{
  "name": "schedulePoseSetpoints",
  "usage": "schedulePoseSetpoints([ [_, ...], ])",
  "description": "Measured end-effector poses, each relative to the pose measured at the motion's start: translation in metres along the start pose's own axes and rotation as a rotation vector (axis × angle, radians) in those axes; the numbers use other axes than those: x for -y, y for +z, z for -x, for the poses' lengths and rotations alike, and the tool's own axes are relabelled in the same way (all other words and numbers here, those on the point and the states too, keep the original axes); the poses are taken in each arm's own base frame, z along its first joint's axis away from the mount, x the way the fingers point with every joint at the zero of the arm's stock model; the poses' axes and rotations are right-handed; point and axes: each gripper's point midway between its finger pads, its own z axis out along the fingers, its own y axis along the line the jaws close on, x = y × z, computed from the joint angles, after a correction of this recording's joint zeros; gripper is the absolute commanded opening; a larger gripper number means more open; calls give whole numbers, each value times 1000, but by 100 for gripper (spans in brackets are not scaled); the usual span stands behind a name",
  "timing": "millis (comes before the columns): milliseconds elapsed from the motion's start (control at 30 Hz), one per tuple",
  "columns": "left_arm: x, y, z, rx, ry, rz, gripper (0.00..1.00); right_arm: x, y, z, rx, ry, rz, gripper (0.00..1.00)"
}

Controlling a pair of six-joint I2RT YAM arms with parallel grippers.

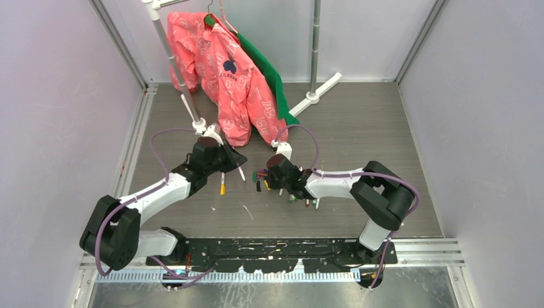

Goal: Open the pen caps

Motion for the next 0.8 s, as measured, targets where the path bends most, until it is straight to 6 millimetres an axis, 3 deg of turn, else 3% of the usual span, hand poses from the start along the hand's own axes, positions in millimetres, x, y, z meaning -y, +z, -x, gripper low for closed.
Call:
schedulePoseSetpoints([
  [200, -7, -1, -7, -14, 6, 31, 0, 6, 1, -3, -8, -17, -27, 33],
  [567, -9, -1, -14, -28, 32, 49, 0, 6, 1, -2, -5, -18, -28, 39],
  [800, 11, -2, -20, -57, 95, 34, 0, -1, -18, 18, 54, -5, 2, 42],
])
